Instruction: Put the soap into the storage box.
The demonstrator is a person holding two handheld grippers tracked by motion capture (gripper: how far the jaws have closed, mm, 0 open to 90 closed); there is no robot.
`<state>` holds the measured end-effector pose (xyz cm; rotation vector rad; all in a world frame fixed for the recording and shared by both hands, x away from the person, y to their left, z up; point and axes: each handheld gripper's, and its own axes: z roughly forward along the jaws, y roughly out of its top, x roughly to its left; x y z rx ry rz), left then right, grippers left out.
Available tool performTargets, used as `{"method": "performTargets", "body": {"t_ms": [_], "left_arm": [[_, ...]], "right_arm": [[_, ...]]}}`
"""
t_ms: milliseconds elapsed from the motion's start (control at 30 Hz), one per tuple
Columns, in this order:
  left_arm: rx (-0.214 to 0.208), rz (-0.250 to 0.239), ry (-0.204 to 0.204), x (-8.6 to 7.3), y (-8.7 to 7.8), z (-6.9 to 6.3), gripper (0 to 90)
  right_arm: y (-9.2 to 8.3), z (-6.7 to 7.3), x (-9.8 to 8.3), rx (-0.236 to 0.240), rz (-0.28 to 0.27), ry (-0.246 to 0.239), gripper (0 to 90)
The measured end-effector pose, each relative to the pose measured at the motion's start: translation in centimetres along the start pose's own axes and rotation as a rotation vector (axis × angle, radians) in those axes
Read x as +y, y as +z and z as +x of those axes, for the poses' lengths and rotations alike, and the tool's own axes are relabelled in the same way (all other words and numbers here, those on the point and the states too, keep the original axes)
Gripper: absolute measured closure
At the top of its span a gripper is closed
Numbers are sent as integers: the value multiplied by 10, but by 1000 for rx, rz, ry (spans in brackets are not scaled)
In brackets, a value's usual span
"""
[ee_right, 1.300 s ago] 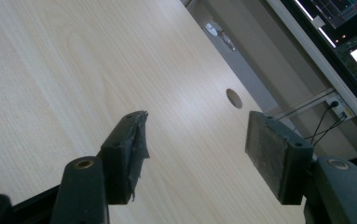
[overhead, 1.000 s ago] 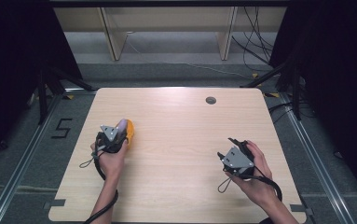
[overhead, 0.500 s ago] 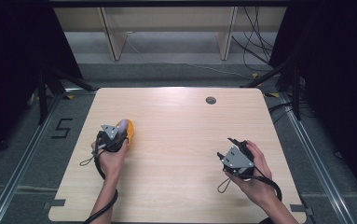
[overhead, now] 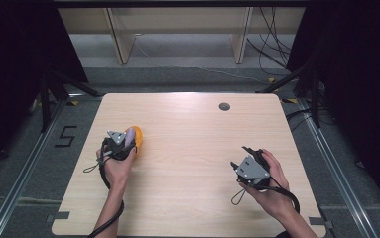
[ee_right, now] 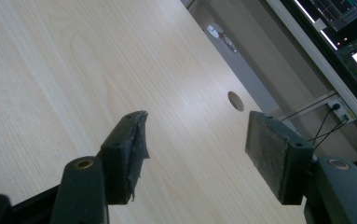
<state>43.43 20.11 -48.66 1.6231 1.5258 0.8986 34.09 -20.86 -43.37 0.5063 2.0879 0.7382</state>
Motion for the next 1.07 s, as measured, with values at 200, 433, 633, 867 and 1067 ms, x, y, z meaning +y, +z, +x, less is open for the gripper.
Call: {"method": "performTargets", "body": {"t_ms": [200, 433, 633, 867, 1067], "left_arm": [[-9, -19, -17, 8, -14, 3, 368], [-39, 5, -14, 23, -28, 2, 286], [-56, 30, 6, 24, -40, -6, 274], [-74, 20, -5, 6, -59, -14, 273], [-98, 45, -26, -8, -68, -12, 278]], "right_arm": [[0, 0, 0, -1, 3, -1, 388], [1, -1, 0, -5, -5, -25, 387], [1, -1, 0, 2, 2, -14, 387], [1, -1, -1, -1, 4, -3, 387], [0, 0, -1, 3, 7, 3, 387]]}}
